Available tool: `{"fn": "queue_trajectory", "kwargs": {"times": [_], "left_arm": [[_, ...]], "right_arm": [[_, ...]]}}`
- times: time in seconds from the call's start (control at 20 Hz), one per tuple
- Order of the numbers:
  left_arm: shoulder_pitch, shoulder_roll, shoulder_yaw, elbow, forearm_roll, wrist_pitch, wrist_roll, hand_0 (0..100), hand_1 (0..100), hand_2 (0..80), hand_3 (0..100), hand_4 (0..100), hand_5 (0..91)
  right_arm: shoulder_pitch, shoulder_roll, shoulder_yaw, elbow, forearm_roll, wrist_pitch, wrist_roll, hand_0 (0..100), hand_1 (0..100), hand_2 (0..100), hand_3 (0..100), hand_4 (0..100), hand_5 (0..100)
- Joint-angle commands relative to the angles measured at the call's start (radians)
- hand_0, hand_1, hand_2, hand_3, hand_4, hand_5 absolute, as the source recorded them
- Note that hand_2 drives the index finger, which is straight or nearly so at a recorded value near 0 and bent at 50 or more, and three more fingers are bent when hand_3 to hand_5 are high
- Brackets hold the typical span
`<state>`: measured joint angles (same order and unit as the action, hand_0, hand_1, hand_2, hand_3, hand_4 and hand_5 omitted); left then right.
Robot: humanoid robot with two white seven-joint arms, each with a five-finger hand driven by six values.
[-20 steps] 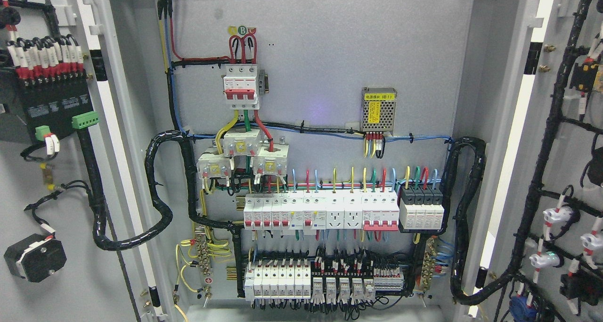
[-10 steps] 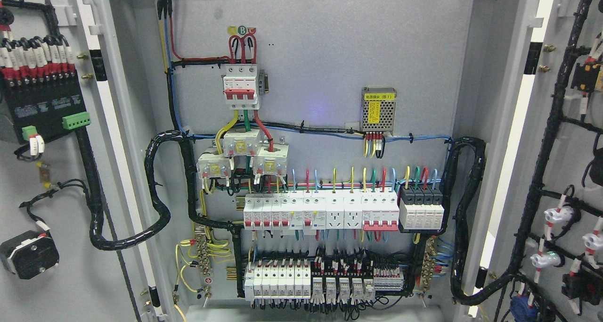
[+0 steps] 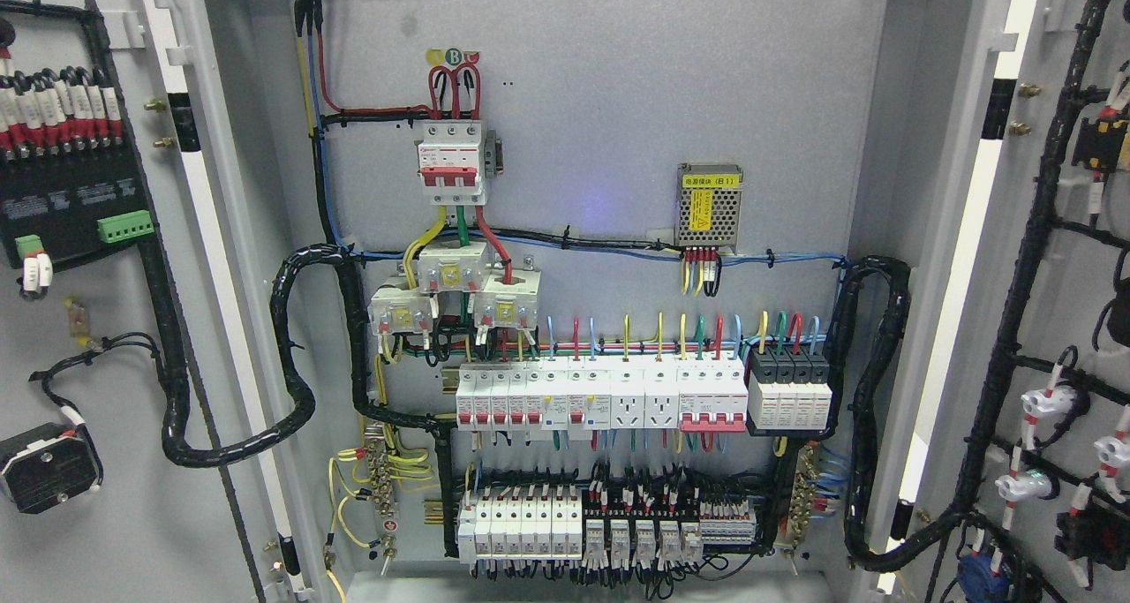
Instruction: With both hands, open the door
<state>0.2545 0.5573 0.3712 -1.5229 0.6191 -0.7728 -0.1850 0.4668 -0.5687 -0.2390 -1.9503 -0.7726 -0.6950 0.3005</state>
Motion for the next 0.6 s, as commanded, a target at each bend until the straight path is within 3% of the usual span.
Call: {"fn": "queue_trajectory", "kwargs": {"times": [0.0, 0.45, 0.55], "left_arm": [[-0.076, 0.035, -0.04, 0.18, -0.001, -0.011, -0.001, 0, 0, 0.0, 0, 3, 0.0], [-0.167, 0.05, -0.081, 0.294, 0.001, -0.011, 0.001, 0, 0, 0.0, 0, 3, 0.0], [-0.173, 0.059, -0.081, 0.302, 0.001, -0.01, -0.001, 0, 0, 0.0, 0, 3, 0.0]], "right_arm": [[0.012, 0.009, -0.005, 0.001, -0.008, 0.0, 0.0, 11, 0, 0, 0, 0, 0], [0.029, 0.024, -0.02, 0.001, -0.011, -0.006, 0.0, 11, 0, 0, 0, 0, 0], [0.033, 0.041, -0.034, 0.004, -0.011, -0.008, 0.0, 11, 0, 0, 0, 0, 0]]}}
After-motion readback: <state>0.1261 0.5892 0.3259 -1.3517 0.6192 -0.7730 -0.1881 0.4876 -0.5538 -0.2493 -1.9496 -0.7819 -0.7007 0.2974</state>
